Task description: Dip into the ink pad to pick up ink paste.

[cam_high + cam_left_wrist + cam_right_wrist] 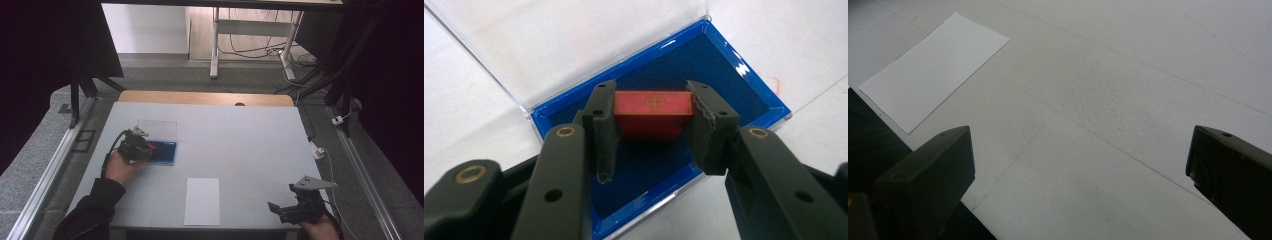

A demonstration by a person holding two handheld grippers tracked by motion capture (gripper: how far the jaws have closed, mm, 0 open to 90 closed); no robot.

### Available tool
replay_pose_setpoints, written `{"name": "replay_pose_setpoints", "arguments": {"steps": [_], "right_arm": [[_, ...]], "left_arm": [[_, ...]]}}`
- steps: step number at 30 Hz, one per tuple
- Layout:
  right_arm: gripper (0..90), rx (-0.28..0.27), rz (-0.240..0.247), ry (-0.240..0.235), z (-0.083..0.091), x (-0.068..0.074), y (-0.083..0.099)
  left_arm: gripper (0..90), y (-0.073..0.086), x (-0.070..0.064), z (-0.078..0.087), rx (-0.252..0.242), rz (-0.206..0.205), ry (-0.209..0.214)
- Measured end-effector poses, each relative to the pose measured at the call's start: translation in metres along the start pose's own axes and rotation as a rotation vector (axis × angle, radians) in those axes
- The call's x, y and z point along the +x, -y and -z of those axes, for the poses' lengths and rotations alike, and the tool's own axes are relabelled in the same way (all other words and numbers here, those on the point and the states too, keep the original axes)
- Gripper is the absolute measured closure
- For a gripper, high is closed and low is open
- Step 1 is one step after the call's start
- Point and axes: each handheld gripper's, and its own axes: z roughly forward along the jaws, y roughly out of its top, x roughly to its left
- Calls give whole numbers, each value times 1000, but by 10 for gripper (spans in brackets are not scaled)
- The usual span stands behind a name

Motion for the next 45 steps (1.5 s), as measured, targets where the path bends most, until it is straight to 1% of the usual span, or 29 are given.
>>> {"name": "replay_pose_setpoints", "arguments": {"steps": [3,5,6,9,14,16,17,20,22,25,27,31,33,35,37,42,45], "right_arm": [[0,2,2,0,0,0,0],[0,2,0,0,0,0,0],[0,3,0,0,0,0,0],[0,4,1,0,-1,0,0],[0,6,-2,0,-1,0,0],[0,5,0,0,-1,0,0],[0,6,0,0,-1,0,0],[0,9,0,1,-1,0,0],[0,10,0,0,-1,0,0],[0,10,0,-1,-1,0,0],[0,10,0,-1,-1,0,0],[0,5,2,-4,-1,0,0],[0,4,1,-4,-1,0,0],[0,3,0,-6,0,0,0],[0,3,2,-5,0,0,0],[0,4,6,-5,0,0,0],[0,3,7,-6,0,0,0]], "left_arm": [[582,-1,-8,0,9,-42,-44],[582,-2,-9,-1,13,-50,-52],[582,-2,-7,-1,11,-38,-44],[582,0,2,-1,-6,13,8],[582,4,13,-3,-24,73,80],[581,4,15,-3,-28,89,97],[581,4,15,-3,-27,90,99],[581,3,13,-3,-20,73,82],[581,2,9,-3,-13,56,59],[582,0,3,-2,-1,18,19],[582,-1,1,-2,7,4,9],[581,-1,3,-2,1,15,18],[581,0,6,-2,-8,40,38],[580,2,9,-2,-18,55,56],[580,2,11,-2,-20,67,63],[580,0,12,-1,-19,80,62],[580,0,13,3,-43,93,60]]}}
